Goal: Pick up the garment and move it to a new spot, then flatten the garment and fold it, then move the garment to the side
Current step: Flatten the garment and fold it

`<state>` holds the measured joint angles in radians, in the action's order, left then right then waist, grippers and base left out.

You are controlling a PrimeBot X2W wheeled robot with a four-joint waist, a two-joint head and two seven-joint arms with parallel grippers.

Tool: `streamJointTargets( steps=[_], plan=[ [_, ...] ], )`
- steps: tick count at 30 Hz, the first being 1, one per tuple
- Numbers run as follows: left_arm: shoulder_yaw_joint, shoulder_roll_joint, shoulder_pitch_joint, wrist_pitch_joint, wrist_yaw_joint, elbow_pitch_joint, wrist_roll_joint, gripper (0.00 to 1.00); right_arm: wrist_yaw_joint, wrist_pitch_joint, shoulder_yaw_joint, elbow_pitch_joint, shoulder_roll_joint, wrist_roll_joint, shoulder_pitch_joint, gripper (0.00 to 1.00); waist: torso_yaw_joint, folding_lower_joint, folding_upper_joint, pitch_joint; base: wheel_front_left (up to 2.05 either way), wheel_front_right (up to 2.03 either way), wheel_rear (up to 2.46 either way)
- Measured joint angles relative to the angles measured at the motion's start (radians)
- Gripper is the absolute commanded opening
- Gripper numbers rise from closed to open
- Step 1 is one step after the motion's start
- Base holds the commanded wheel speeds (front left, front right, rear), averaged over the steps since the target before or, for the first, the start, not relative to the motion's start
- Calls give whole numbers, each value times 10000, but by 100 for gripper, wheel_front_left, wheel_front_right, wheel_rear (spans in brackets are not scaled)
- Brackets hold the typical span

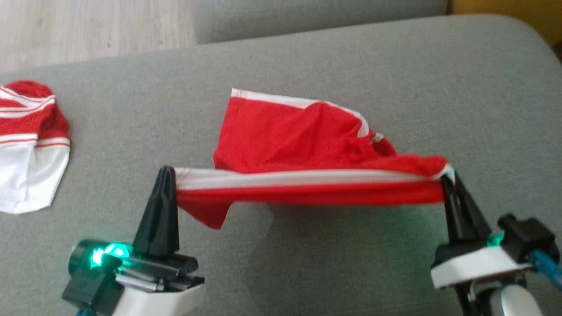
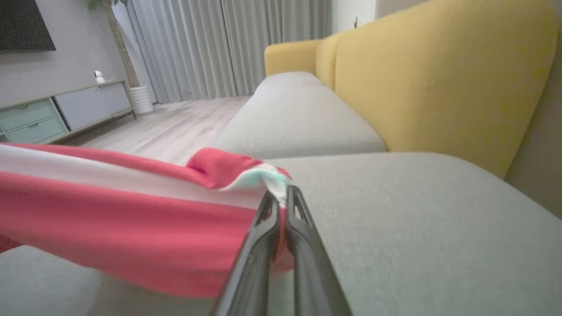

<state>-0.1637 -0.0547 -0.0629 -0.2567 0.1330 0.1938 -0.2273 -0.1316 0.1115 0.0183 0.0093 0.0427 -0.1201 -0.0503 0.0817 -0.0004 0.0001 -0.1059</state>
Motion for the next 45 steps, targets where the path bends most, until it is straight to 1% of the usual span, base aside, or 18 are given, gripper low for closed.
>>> streamJointTargets(
  steps=[4,8,13,17,20,26,32,35,36,37,38,39,41,45],
  plan=[
    [-109,-10,48,0,0,-713,-144,0,0,-355,0,-67,-15,-88,-259,0,129,2,0,46,0,0,0],
    [-460,-184,972,0,-4,-1659,-150,0,0,-460,25,366,-13,-169,-20,0,155,4,0,-307,0,0,0],
    [-955,-575,3187,0,-4,-2961,-163,0,0,-428,109,1365,-8,-410,1413,0,230,6,0,-1006,0,0,0],
    [-1037,-759,4935,-4,-4,-4288,-318,0,0,-217,234,2378,-4,-617,2812,0,334,7,0,-1697,0,0,0],
    [-1116,-899,5927,-2,-4,-5310,-389,0,0,-2,376,3254,0,-755,3764,0,459,7,-1,-2231,0,0,0],
    [-1300,-974,7495,-2,-6,-7244,-351,0,0,502,780,4721,25,-1022,5229,0,757,8,-1,-3117,0,0,0],
    [-1256,-924,8532,-2,-4,-8349,-178,0,0,911,1252,5835,36,-1312,6090,0,1024,6,-1,-3532,0,0,0],
    [-1267,-917,8759,-2,-6,-8734,-176,0,0,1007,1450,6117,40,-1436,6301,0,1115,5,-1,-3582,0,0,0],
    [-1266,-915,8854,-2,-6,-8914,-161,0,0,1022,1526,6259,40,-1488,6405,8,1163,6,-1,-3599,0,0,0],
    [-1264,-915,8948,-2,-6,-9160,-142,0,0,1101,1605,6387,42,-1515,6497,41,1207,5,-1,-3609,0,0,0],
    [-1246,-890,9059,-2,-6,-9524,-136,0,0,1122,1661,6502,42,-1517,6588,95,1248,5,-1,-3612,0,0,0],
    [-1235,-855,9152,0,-6,-9873,-136,8,0,1191,1695,6566,42,-1517,6642,100,1278,5,-1,-3607,0,0,0],
    [-1202,-800,9274,0,-8,-10205,-134,100,0,1195,1845,6736,54,-1714,6750,100,1311,5,-1,-3590,0,0,0],
    [-926,-642,9454,0,-8,-10040,-151,100,0,1348,1910,6778,56,-1793,6761,100,1325,5,-1,-3501,0,0,0]
  ],
)
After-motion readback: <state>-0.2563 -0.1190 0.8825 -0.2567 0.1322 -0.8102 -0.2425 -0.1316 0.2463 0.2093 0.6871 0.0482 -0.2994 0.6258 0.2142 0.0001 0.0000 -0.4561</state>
